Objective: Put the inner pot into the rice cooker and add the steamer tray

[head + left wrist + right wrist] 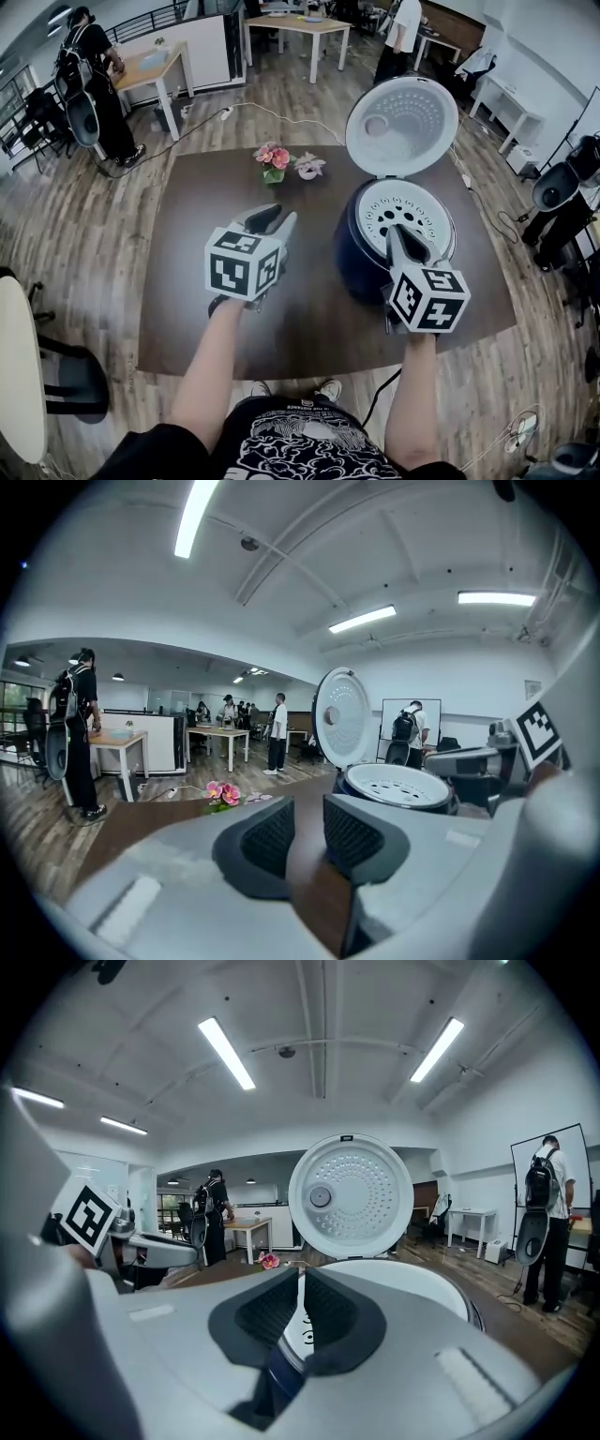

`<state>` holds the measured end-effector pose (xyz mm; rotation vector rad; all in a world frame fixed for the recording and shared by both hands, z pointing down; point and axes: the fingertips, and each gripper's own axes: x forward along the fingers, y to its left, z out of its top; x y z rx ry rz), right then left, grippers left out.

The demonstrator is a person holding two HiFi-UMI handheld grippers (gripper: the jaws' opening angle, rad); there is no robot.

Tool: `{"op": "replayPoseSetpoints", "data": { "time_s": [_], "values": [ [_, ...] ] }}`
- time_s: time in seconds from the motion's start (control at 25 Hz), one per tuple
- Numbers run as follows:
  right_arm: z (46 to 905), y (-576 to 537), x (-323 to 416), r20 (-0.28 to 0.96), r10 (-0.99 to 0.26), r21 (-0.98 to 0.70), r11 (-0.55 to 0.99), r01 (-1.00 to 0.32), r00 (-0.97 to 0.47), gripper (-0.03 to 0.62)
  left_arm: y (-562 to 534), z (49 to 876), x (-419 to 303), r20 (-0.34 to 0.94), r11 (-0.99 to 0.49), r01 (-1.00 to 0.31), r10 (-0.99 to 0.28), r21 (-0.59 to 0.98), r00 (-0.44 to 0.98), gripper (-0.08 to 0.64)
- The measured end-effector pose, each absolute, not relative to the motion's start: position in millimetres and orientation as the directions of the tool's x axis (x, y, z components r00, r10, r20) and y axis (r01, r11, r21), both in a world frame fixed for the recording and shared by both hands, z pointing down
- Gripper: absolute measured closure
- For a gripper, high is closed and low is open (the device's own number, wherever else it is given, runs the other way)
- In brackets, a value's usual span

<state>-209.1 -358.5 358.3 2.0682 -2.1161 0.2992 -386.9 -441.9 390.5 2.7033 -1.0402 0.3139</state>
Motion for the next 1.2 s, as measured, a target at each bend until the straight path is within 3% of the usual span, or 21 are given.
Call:
{"op": "replayPoseSetpoints", "data": {
  "time_s": [0.08, 0.32, 1.2],
  "values": [
    [358, -358, -206, 0.254, -0.967, -0.016, 0.009, -1.000, -0.013, 0.592, -443, 389, -393, 0.271, -0.720, -0.684, -0.639, 0.120, 0.720, 0.457],
    [355, -355, -200, 0.232, -0.973, 0.013, 0.011, -1.000, -0.007, 0.594, -443, 384, -398, 0.248, -0.729, -0.678, -0.642, 0.099, 0.726, 0.555],
    [350, -353, -188, 0.195, -0.981, 0.038, 0.028, -0.999, -0.020, 0.594, -448, 388, -389, 0.265, -0.775, -0.623, -0.581, 0.109, 0.769, 0.555]
  ]
}}
